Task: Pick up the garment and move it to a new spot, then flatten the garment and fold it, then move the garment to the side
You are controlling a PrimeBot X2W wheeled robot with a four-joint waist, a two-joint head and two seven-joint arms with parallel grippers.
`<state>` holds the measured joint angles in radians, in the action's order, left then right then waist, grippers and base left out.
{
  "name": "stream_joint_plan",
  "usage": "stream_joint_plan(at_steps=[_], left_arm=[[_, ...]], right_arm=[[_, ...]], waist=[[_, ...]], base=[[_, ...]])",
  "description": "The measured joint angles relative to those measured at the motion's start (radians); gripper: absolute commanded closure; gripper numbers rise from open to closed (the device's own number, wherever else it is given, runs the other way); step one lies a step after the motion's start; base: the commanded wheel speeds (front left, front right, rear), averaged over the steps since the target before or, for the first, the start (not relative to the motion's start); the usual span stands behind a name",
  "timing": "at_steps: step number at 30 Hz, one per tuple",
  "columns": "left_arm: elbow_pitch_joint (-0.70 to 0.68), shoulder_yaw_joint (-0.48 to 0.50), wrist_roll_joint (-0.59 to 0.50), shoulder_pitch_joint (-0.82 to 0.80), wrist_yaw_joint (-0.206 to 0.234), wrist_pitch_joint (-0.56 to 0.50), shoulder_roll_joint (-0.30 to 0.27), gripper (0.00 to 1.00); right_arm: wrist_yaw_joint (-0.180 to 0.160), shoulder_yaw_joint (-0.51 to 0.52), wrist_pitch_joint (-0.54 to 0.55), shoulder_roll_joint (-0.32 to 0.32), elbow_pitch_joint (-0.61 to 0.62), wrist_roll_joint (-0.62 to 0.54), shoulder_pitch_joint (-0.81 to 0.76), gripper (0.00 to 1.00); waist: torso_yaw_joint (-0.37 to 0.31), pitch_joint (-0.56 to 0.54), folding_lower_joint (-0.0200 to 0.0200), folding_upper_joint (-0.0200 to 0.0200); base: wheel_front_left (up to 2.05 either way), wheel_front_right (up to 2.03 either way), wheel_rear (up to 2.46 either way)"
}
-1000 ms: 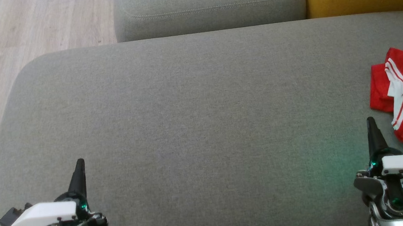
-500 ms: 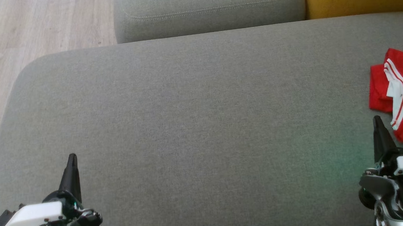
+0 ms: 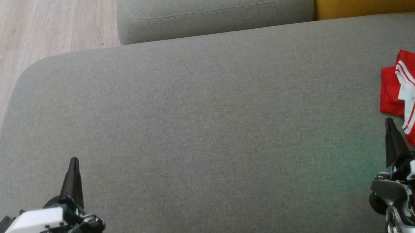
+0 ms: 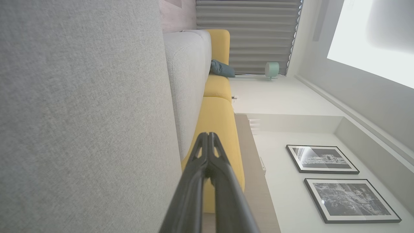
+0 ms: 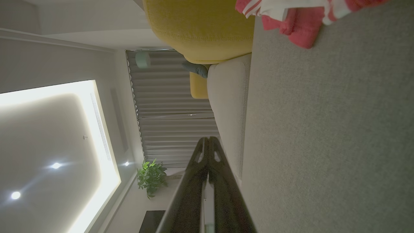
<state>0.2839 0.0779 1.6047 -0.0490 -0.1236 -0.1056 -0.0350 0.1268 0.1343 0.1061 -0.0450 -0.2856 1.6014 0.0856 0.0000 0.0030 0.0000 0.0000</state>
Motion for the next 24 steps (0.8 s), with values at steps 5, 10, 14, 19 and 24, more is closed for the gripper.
stream_joint_plan(at_steps=[5,10,14,19,24], left_arm=[[0.000,0.000,0.000,0.000,0.000,0.000,0.000,1.00],[0.000,0.000,0.000,0.000,0.000,0.000,0.000,1.00],[0.000,0.000,0.000,0.000,0.000,0.000,0.000,1.00],[0.000,0.000,0.000,0.000,0.000,0.000,0.000,1.00],[0.000,0.000,0.000,0.000,0.000,0.000,0.000,1.00]], right_arm=[[0.000,0.000,0.000,0.000,0.000,0.000,0.000,1.00],[0.000,0.000,0.000,0.000,0.000,0.000,0.000,1.00],[0.000,0.000,0.000,0.000,0.000,0.000,0.000,1.00],[0.000,0.000,0.000,0.000,0.000,0.000,0.000,1.00],[0.000,0.000,0.000,0.000,0.000,0.000,0.000,1.00]], waist=[[0.000,0.000,0.0000,0.0000],[0.000,0.000,0.0000,0.0000],[0.000,0.000,0.0000,0.0000],[0.000,0.000,0.0000,0.0000],[0.000,0.000,0.0000,0.0000]], base=[[0.00,0.00,0.00],[0.00,0.00,0.00],[0.00,0.00,0.00],[0.00,0.00,0.00],[0.00,0.00,0.00]])
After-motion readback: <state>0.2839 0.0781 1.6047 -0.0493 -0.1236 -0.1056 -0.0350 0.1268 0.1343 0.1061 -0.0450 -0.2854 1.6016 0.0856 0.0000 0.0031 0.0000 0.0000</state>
